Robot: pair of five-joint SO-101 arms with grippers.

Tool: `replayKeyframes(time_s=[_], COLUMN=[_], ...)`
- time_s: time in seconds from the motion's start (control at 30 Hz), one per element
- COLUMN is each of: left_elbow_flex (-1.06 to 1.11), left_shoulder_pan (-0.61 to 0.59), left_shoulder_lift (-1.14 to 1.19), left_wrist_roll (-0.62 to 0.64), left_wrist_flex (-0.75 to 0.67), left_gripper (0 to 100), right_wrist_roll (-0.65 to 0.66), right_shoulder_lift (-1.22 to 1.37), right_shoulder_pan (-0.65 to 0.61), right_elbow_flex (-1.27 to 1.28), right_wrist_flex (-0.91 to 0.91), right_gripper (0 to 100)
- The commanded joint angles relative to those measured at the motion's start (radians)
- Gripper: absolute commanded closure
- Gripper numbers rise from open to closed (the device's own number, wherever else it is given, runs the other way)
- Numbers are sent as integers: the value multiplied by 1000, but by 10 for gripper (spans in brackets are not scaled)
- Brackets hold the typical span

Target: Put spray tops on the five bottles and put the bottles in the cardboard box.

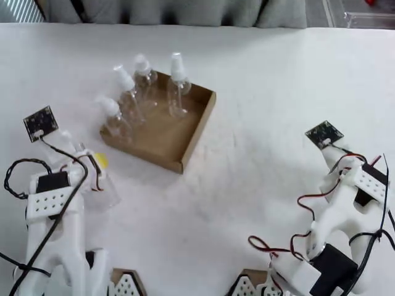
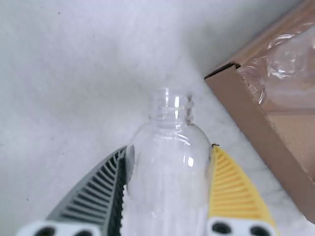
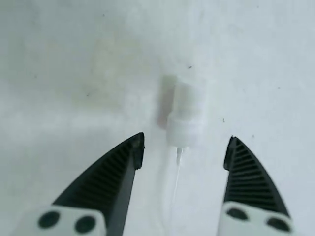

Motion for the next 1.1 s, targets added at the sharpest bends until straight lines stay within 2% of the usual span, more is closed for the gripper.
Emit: replayKeyframes(time_s=[0.0, 0.33, 0.4, 0.5, 0.57, 0.77, 0.97, 1.07], left_elbow_flex=[-6, -5, -5, 9, 35, 51, -21, -48], left_shoulder_pan=[19, 19, 19, 35, 76, 111, 180, 237], left_shoulder_lift=[-36, -36, -36, -35, -38, -42, -44, -44], left_wrist_roll=[-11, -11, -11, -11, -11, -9, -6, -5], left_wrist_flex=[-23, -20, -20, -32, -64, -77, -72, -69], left_gripper=[979, 979, 979, 979, 979, 979, 978, 978], right_wrist_roll=[61, 72, 74, 74, 74, 63, -146, -199], right_shoulder_lift=[21, 302, 337, 380, 409, 427, 427, 427], right_shoulder_pan=[-19, -5, 8, 18, 19, 36, 65, 88], right_elbow_flex=[-57, -262, -305, -379, -423, -580, -815, -937], right_wrist_flex=[10, 15, 39, 67, 101, 328, 524, 657], right_gripper=[783, 789, 821, 921, 984, 982, 982, 982])
